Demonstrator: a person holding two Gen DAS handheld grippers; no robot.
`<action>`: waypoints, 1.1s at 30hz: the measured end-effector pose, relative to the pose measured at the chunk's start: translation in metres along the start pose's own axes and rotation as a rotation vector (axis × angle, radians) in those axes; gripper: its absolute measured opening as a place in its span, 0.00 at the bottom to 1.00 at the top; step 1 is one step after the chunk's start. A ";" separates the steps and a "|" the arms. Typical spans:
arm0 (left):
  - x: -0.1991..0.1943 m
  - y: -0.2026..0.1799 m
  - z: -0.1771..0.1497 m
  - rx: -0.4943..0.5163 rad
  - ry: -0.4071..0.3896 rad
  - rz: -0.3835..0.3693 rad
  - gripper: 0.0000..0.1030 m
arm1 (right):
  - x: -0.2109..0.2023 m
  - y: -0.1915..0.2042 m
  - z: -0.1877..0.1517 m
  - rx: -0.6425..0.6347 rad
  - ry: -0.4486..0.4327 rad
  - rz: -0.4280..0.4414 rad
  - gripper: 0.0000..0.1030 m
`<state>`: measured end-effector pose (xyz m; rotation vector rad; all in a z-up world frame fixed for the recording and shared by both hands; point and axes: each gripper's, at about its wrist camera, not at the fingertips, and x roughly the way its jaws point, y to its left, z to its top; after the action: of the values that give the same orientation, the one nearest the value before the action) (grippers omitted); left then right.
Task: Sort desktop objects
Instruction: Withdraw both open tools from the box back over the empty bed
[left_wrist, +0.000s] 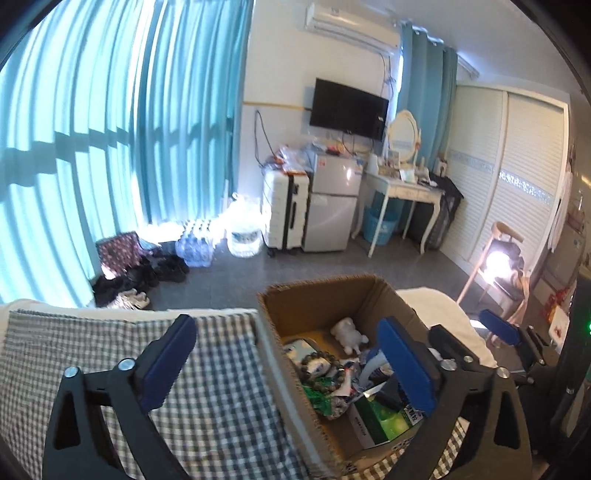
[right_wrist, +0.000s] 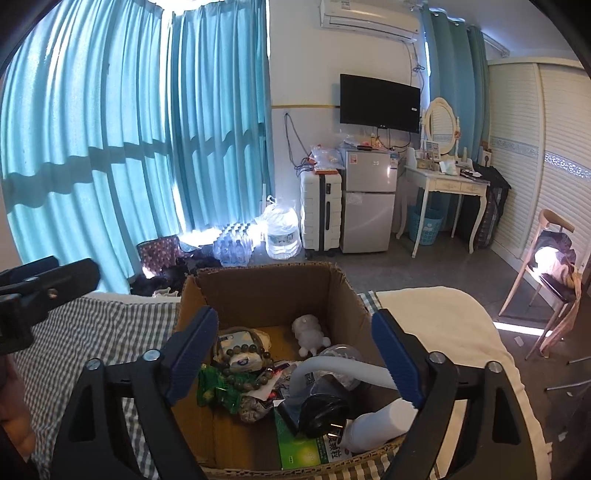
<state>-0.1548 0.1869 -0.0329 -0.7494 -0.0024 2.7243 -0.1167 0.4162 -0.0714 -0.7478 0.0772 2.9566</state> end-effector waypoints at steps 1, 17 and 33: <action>-0.006 0.002 0.001 0.003 -0.009 0.018 1.00 | -0.005 0.002 0.002 0.002 -0.012 0.000 0.93; -0.088 0.058 0.015 0.011 -0.087 0.192 1.00 | -0.070 0.071 0.019 -0.063 -0.082 0.116 1.00; -0.111 0.108 -0.006 0.001 -0.099 0.282 1.00 | -0.081 0.123 0.013 -0.076 -0.100 0.182 1.00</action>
<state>-0.0937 0.0500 0.0081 -0.6563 0.0894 3.0258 -0.0642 0.2890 -0.0181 -0.6318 0.0277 3.1811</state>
